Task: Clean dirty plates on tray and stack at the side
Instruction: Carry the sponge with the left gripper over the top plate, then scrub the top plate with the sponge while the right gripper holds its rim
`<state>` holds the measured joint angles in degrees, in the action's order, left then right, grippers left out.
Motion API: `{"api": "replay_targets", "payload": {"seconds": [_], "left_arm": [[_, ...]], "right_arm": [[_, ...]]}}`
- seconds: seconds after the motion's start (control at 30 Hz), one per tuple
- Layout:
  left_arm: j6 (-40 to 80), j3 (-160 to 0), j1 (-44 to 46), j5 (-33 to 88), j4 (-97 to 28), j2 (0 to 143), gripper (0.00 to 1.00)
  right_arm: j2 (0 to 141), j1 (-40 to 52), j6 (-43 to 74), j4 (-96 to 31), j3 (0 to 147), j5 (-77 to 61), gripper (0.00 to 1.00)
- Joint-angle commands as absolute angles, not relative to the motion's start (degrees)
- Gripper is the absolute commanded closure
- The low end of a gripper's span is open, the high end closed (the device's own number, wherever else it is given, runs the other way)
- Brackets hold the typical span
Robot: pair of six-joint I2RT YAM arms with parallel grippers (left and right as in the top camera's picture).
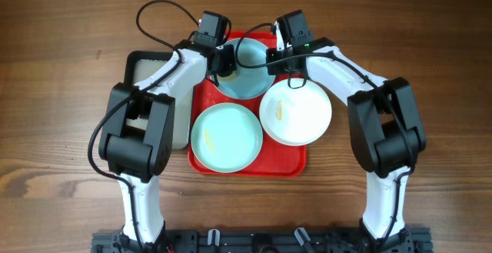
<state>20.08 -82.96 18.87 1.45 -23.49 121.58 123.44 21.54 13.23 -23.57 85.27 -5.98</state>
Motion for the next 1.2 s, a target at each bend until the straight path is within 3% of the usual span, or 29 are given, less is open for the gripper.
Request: {"api": "replay_targets", "payload": {"seconds": [0.0,0.63,0.83,1.17], "left_arm": [[20.0,-83.6,19.0,-0.3,-23.5,121.6,0.96],[20.0,-83.5,19.0,-0.3,-23.3,121.8,0.96],[20.0,-83.5,21.8,-0.3,-23.6,127.7,0.96],[20.0,-87.5,16.9,22.2,-27.7,122.1,0.96]], "right_arm": [[123.3,21.3,13.5,-23.6,85.0,-6.5,0.96],[123.3,21.3,13.4,-23.6,85.0,-6.5,0.96],[123.3,21.3,13.4,-23.6,85.0,-6.5,0.96],[123.3,21.3,13.5,-23.1,85.0,-6.5,0.95]]}}
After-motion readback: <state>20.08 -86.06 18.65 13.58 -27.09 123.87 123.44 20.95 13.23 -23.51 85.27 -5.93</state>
